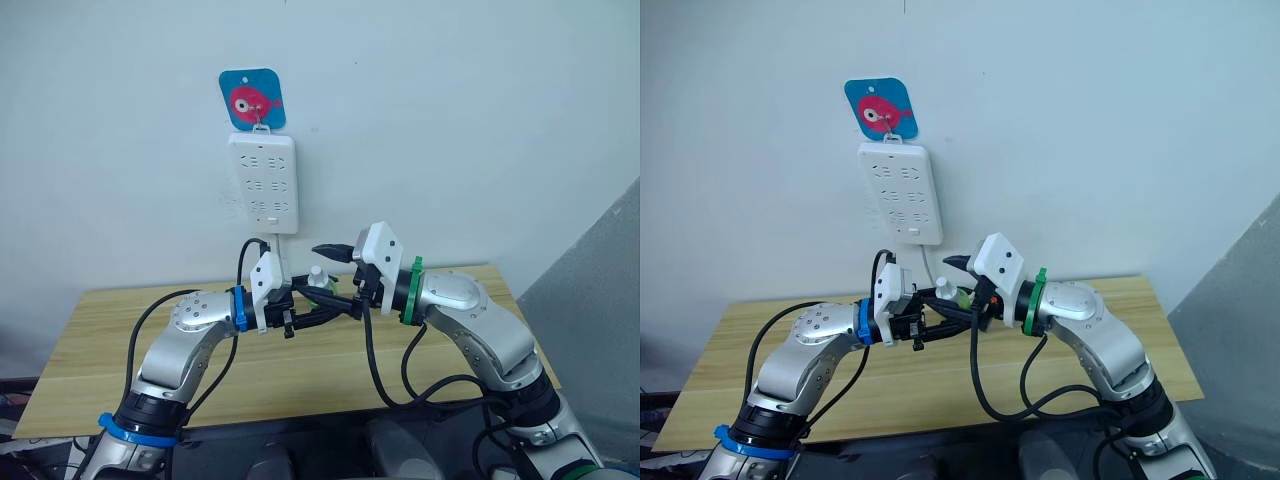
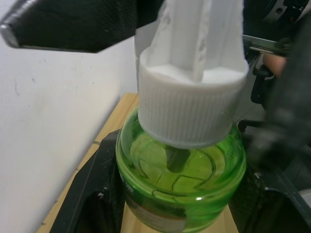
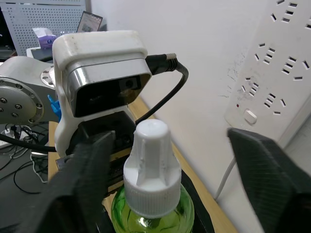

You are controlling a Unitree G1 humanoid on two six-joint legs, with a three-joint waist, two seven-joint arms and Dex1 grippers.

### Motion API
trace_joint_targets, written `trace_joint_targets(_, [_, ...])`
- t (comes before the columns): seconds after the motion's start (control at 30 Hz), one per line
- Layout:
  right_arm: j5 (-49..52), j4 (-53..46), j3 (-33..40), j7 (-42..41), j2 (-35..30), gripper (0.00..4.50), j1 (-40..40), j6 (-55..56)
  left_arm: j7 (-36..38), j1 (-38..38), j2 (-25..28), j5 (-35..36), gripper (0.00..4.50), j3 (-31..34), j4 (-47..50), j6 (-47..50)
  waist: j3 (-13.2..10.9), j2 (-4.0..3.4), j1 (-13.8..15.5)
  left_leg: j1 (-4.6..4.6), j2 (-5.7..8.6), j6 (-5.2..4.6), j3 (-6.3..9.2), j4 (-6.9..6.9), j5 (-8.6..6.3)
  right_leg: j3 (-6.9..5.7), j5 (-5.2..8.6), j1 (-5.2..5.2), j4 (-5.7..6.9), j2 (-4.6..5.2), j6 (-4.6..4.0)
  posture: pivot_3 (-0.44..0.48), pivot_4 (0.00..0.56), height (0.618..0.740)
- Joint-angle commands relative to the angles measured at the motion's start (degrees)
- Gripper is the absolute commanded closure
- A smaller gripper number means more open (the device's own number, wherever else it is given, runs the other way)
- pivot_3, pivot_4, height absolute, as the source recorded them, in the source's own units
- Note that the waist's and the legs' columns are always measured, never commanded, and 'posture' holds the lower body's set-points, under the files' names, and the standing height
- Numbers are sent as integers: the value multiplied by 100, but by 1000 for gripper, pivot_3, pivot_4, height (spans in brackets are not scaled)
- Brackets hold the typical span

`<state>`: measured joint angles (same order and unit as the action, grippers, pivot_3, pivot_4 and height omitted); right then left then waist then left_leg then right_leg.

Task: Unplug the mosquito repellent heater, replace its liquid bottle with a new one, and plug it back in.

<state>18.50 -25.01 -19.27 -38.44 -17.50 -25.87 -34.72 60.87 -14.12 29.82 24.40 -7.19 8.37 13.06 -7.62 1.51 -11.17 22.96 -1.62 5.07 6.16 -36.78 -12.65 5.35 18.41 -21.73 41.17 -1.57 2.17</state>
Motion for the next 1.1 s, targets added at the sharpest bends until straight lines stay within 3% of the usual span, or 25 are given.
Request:
trace_joint_targets(0.03, [-7,-119,47,52,11,421,-34,42,36,-11,-4,16,2232,31,129,-82,0,0,0,0,0,0,0,0,0,0,0,0,0,0,0,-171,52,710])
trace_joint_targets(0.4, [76,-31,362,5,-213,421,-11,-21,55,27,15,24,2232,25,176,-75,0,0,-1,0,0,0,-1,0,0,0,0,0,0,0,0,-176,57,710])
trace_joint_targets(0.8, [1100,-429,970,-1240,-1641,421,6,-545,52,47,24,10,2232,11,172,-99,0,-1,3,0,1,-2,-3,0,-1,1,1,1,-3,-1,1,-182,60,710])
trace_joint_targets(0.93, [1219,-663,792,-1116,-1490,421,-53,-668,45,31,15,10,2232,3,168,-91,2,-4,-24,-3,-6,-4,-4,3,-2,5,1,0,-3,-9,1,-182,60,710])
trace_joint_targets(1.1, [730,-418,229,-602,-831,421,-203,-488,40,-1,-3,14,2232,-28,200,-63,2,-5,-13,-2,-5,-3,-6,2,-2,8,1,0,-3,-10,1,-184,63,710])
